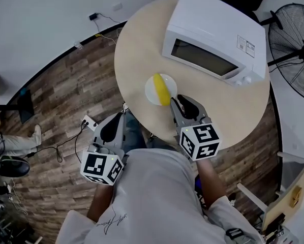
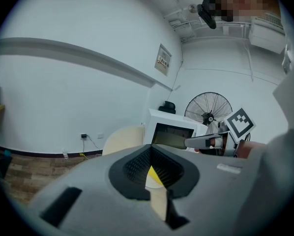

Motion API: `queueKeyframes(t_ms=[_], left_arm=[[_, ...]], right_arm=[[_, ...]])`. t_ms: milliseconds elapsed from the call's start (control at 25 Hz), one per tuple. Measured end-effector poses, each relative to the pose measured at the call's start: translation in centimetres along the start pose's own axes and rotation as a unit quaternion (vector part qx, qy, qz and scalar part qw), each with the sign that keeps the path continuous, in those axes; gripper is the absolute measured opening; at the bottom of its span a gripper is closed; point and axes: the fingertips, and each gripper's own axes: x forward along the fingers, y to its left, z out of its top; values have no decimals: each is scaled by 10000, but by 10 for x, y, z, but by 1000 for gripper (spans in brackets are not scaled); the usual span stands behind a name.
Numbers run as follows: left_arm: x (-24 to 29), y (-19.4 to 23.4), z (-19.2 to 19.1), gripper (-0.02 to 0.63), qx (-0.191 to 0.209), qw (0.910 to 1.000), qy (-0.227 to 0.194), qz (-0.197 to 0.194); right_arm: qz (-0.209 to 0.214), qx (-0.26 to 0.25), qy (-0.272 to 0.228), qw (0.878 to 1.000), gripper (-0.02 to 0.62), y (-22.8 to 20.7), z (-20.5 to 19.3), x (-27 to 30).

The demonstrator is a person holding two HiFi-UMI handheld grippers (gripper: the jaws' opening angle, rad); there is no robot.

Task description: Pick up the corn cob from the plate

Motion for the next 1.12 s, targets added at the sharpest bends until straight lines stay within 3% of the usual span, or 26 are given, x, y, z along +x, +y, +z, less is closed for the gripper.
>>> queueKeyframes(t_ms=[1120], left_arm=[[1, 35, -11, -3, -5, 9991, 362, 224]], right_arm=[[-42, -23, 881, 9961, 137, -18, -38, 75]])
